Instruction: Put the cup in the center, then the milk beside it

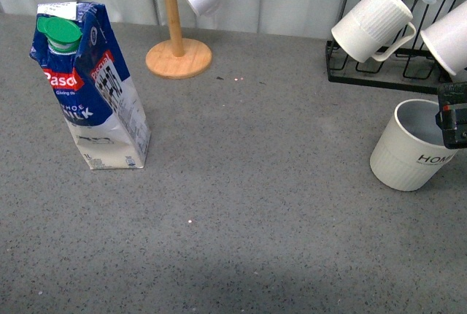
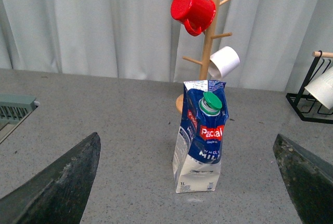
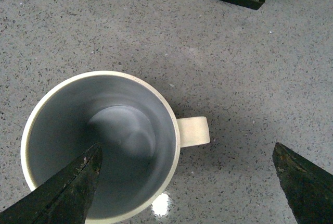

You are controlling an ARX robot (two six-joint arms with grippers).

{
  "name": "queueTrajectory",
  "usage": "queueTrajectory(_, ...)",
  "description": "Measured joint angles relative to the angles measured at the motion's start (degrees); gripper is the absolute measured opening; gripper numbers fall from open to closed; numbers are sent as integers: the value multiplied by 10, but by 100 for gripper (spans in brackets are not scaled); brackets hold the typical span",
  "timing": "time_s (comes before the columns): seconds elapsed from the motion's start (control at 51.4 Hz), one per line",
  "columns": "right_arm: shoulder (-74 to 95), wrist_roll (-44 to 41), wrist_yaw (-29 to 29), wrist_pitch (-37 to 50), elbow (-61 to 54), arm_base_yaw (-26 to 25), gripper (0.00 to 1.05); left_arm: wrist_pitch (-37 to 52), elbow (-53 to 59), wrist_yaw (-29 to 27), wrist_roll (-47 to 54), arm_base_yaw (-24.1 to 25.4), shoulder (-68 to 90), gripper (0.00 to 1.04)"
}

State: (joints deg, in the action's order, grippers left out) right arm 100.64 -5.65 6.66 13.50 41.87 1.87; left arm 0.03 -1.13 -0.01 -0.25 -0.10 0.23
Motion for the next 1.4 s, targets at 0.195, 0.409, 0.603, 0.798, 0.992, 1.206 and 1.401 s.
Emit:
queueTrajectory(0.195,29,26,5,-35,32,0,95,0,0,0,0,0,0,98)
queueTrajectory(0.409,57,60,14,-79,67,-1,95,0,0,0,0,0,0,98)
queueTrajectory(0.603,71,74,15,-114,98,0,70,0,0,0,0,0,0,98)
queueTrajectory(0.798,74,79,21,-143,106,3,33,0,0,0,0,0,0,98)
queueTrajectory(0.992,74,80,17,-144,111,5,1,0,0,0,0,0,0,98)
queueTrajectory(1.206,63,91,11,-160,113,9,1,0,0,0,0,0,0,98)
queueTrajectory(1.401,40,129,-12,-175,120,43,1,0,0,0,0,0,0,98)
